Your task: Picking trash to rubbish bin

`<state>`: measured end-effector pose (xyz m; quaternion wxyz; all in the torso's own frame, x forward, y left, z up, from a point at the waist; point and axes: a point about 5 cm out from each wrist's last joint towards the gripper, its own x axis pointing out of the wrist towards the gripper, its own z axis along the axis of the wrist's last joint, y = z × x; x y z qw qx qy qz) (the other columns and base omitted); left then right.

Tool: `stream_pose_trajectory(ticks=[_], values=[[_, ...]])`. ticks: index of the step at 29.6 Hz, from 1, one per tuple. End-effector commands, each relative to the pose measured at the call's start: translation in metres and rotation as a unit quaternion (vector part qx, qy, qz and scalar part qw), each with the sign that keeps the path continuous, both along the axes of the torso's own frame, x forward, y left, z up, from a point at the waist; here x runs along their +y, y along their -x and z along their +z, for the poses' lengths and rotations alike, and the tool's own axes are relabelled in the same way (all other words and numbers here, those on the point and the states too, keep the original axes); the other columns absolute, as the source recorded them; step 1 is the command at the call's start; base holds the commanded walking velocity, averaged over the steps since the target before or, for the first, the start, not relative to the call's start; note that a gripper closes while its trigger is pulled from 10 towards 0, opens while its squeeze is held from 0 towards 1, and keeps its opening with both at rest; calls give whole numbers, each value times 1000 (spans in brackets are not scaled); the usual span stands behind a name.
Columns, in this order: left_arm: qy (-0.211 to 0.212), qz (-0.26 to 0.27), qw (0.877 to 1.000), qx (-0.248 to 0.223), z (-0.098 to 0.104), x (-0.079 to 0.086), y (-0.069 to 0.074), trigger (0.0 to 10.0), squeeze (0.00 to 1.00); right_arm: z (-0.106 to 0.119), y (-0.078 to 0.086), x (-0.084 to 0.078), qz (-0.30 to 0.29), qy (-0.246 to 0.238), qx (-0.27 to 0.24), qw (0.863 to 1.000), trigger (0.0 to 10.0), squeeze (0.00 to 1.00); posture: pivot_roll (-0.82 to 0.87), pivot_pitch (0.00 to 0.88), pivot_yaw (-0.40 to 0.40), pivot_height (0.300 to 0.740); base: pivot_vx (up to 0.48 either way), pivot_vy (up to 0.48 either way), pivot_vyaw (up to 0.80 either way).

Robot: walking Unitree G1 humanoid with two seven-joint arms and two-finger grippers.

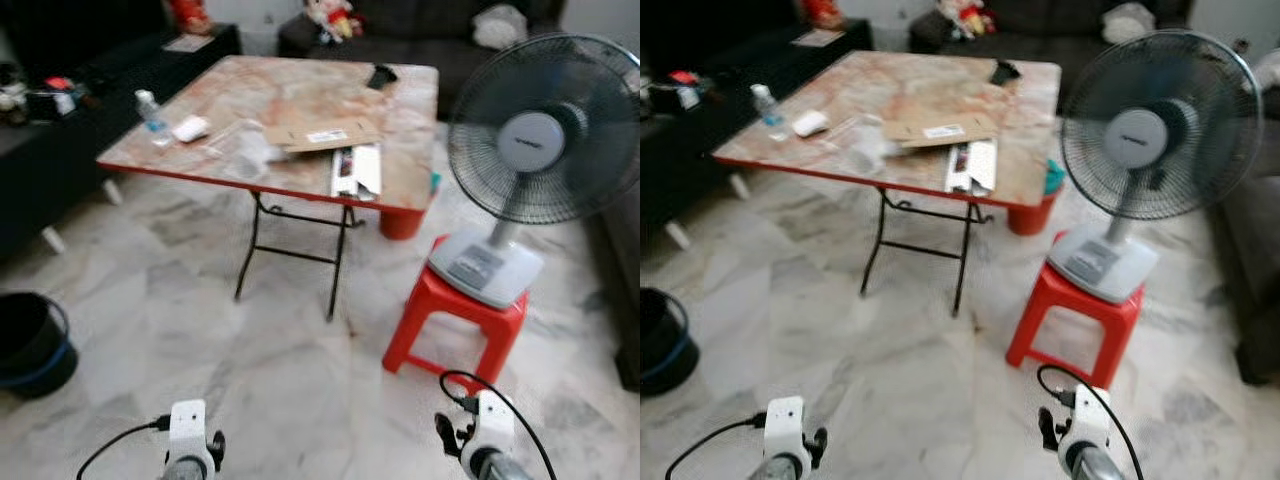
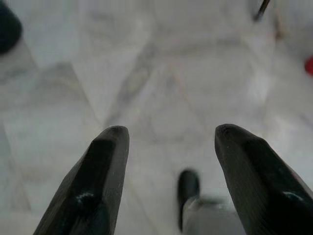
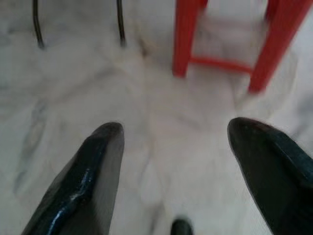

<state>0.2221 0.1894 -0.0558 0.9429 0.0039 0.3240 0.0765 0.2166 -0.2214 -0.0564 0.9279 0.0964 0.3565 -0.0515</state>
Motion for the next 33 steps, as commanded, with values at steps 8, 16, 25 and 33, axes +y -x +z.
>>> stream_pose_trajectory(ticks=[8,16,25,33], values=[[-57,-63,980,-178,51,-6,-45,10000,0,58,-66,2,51,16,-169,984,10000,0,-13,33,-22,740,0,0,0],[-59,-66,964,-252,85,-22,-78,10000,0,92,-98,22,67,-3,-255,964,10000,0,-11,31,-24,740,0,0,0],[-21,-54,992,-115,37,-23,-46,10000,0,45,-59,7,10,11,-122,992,10000,0,-20,10,-16,740,0,0,0],[-8,-6,999,47,-16,-5,26,10000,0,-8,14,-11,-46,32,42,998,10000,0,-7,4,-18,740,0,0,-263]])
